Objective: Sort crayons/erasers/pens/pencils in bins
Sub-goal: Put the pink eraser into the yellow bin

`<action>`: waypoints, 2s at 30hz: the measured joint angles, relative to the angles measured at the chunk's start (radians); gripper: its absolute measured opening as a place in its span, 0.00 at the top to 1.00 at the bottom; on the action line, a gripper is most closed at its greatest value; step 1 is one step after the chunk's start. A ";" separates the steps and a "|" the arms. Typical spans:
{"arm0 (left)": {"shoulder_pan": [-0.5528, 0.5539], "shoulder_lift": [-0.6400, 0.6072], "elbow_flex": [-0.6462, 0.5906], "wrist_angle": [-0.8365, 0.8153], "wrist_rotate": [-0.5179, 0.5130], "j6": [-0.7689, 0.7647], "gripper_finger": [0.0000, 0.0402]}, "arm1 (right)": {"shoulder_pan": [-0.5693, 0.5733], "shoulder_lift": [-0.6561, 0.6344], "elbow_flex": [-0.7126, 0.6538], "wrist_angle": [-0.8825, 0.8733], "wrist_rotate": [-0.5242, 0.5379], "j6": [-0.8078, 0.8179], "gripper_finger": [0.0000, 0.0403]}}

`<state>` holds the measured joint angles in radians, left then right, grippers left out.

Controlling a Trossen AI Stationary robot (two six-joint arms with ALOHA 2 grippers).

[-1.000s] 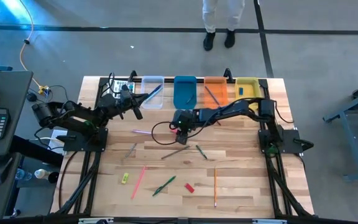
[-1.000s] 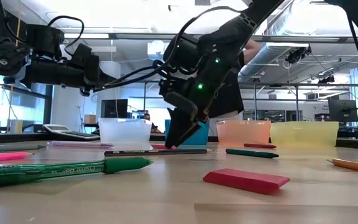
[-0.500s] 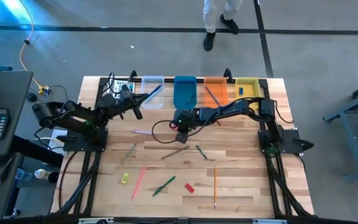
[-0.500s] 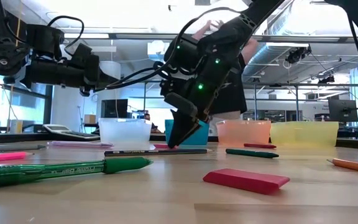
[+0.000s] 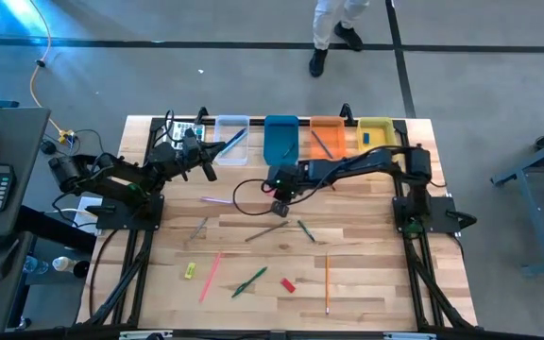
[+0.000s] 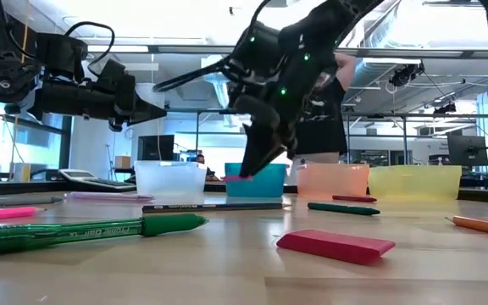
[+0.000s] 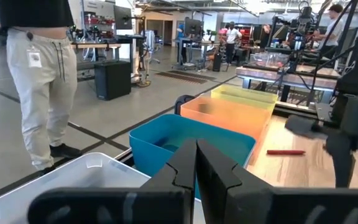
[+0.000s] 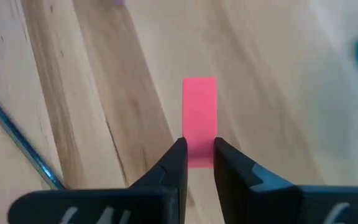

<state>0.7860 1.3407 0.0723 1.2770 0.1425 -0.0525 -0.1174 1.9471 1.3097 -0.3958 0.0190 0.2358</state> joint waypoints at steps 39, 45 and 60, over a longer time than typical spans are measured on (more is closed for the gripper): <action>0.000 0.000 0.000 0.000 0.001 -0.015 1.00 | -0.805 -0.595 -0.511 -0.251 0.317 0.157 0.89; 0.000 0.000 0.000 0.000 0.001 -0.015 1.00 | -0.819 -0.502 -0.510 -0.202 0.348 0.290 0.89; 0.000 0.000 0.000 -0.020 0.001 -0.005 1.00 | -0.841 -0.413 -0.486 -0.172 0.366 0.459 0.83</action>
<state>0.7860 1.3411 0.0723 1.2571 0.1435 -0.0575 -0.9585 1.5345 0.8234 -0.5677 0.3846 0.6952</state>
